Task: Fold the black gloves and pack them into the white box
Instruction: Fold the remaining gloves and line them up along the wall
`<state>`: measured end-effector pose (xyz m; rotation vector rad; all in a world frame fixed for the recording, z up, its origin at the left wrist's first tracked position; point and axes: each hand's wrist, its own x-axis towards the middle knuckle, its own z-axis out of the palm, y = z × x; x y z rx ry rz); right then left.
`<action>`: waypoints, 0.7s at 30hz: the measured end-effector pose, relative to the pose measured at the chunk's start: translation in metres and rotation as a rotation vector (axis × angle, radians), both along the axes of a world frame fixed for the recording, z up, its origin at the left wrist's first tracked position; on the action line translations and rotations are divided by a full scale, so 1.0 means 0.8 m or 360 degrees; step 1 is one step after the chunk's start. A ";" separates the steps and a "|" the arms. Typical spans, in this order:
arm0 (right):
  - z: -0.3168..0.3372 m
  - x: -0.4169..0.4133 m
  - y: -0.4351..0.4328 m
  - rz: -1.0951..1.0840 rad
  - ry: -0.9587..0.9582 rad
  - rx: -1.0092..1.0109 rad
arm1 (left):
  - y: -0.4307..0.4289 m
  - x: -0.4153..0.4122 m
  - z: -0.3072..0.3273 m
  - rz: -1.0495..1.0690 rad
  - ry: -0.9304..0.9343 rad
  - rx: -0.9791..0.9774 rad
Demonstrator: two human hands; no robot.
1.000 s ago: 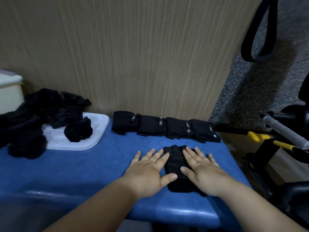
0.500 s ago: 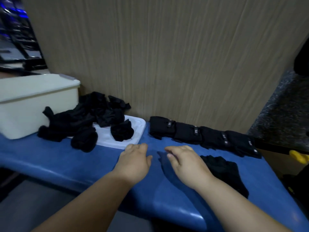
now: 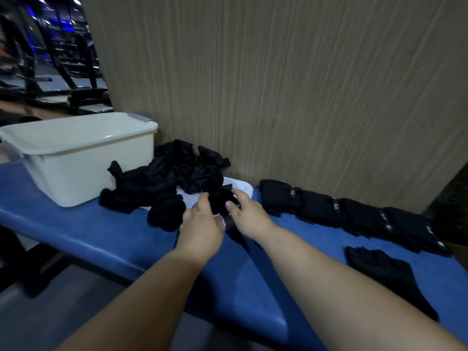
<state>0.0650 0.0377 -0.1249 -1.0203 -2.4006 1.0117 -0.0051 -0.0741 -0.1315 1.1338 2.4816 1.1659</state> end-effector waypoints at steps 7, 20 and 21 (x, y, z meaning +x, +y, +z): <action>0.009 0.030 -0.002 -0.0020 0.0170 -0.0167 | 0.006 0.005 0.016 -0.0144 -0.0311 0.0179; 0.032 0.206 -0.008 0.0030 0.0246 0.0244 | 0.025 0.086 0.025 -0.0823 -0.1088 0.0403; 0.029 0.216 -0.009 0.0007 0.0250 0.0281 | 0.027 0.093 0.025 -0.0847 -0.1095 0.0407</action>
